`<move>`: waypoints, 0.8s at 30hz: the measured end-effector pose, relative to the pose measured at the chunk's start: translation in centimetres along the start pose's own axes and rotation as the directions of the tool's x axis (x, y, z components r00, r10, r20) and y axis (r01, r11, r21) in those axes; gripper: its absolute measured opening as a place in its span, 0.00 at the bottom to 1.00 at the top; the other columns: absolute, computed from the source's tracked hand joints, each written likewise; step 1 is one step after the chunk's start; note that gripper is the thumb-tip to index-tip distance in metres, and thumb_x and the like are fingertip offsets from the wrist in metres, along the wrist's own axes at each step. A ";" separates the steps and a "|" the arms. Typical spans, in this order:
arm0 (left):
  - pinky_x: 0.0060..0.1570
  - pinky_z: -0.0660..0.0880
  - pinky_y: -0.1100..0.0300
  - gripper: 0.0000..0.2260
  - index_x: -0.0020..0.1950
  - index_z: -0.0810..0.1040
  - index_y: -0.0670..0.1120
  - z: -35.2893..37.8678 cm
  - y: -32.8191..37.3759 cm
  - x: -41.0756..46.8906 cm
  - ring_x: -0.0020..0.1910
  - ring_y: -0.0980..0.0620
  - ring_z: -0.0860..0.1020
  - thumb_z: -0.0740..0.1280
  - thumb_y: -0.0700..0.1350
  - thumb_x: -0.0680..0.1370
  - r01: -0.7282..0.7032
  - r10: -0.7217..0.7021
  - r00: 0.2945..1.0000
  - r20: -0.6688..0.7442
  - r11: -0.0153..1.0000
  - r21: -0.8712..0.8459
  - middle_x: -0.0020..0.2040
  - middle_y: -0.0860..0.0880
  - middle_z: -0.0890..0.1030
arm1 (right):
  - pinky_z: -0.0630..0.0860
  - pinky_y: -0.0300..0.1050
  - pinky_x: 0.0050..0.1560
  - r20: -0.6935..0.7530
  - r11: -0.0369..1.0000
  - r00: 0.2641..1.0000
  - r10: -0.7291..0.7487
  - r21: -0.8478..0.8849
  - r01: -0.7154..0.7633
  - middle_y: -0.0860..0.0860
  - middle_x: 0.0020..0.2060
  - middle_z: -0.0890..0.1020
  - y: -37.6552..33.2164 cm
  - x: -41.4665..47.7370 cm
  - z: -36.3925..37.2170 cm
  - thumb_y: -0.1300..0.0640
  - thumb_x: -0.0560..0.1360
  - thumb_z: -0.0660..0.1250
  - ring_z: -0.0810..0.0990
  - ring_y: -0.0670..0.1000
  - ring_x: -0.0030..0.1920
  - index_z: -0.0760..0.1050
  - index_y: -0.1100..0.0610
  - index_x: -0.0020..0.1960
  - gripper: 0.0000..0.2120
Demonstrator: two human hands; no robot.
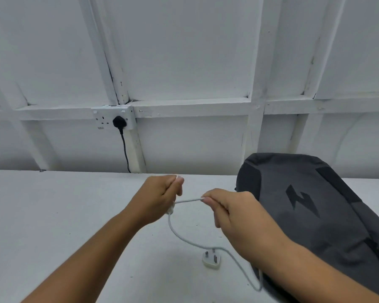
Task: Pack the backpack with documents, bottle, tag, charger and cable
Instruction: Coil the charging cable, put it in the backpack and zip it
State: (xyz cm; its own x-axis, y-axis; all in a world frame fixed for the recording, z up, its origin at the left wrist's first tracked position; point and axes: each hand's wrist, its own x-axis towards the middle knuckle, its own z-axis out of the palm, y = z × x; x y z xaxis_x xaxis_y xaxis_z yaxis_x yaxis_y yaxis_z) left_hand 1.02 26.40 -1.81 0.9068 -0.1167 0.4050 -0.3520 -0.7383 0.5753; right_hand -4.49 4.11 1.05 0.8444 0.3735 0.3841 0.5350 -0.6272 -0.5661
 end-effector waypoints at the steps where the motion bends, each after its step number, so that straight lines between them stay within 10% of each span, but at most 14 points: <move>1: 0.30 0.71 0.70 0.19 0.34 0.75 0.55 0.2 -0.2 -0.5 0.28 0.58 0.79 0.59 0.52 0.86 -0.007 0.007 1.000 0.028 1.000 -0.003 0.28 0.55 0.80 | 0.75 0.51 0.36 0.005 1.000 1.000 0.007 0.019 -0.007 0.47 0.30 0.76 0.1 0.0 -0.3 0.47 0.84 0.58 0.73 0.50 0.31 0.79 0.51 0.52 0.13; 11: 0.32 0.72 0.63 0.23 0.36 0.78 0.45 1.0 -0.6 -1.5 0.28 0.55 0.75 0.56 0.49 0.87 0.145 -0.131 0.989 0.062 0.886 -0.440 0.29 0.48 0.79 | 0.69 0.43 0.30 -0.210 0.973 0.959 -0.191 0.085 0.212 0.43 0.28 0.75 -0.6 -0.2 -0.5 0.52 0.83 0.62 0.72 0.46 0.29 0.81 0.51 0.47 0.11; 24: 0.26 0.64 0.64 0.24 0.30 0.73 0.50 2.3 0.2 -1.4 0.23 0.55 0.66 0.60 0.50 0.86 0.290 -0.262 0.956 0.133 0.777 -0.559 0.24 0.52 0.70 | 0.73 0.36 0.34 -0.320 0.838 0.868 -0.379 0.280 0.469 0.45 0.32 0.76 0.0 -3.4 2.9 0.53 0.84 0.59 0.75 0.43 0.33 0.81 0.61 0.46 0.17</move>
State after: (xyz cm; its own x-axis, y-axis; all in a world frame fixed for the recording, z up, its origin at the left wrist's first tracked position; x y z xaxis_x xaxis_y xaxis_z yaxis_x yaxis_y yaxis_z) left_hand 0.20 24.90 -3.89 0.9898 -0.0067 0.1421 -0.1397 -0.2358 0.9617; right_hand -7.28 4.82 -2.35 0.5207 0.3439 0.7814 0.8524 -0.1591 -0.4981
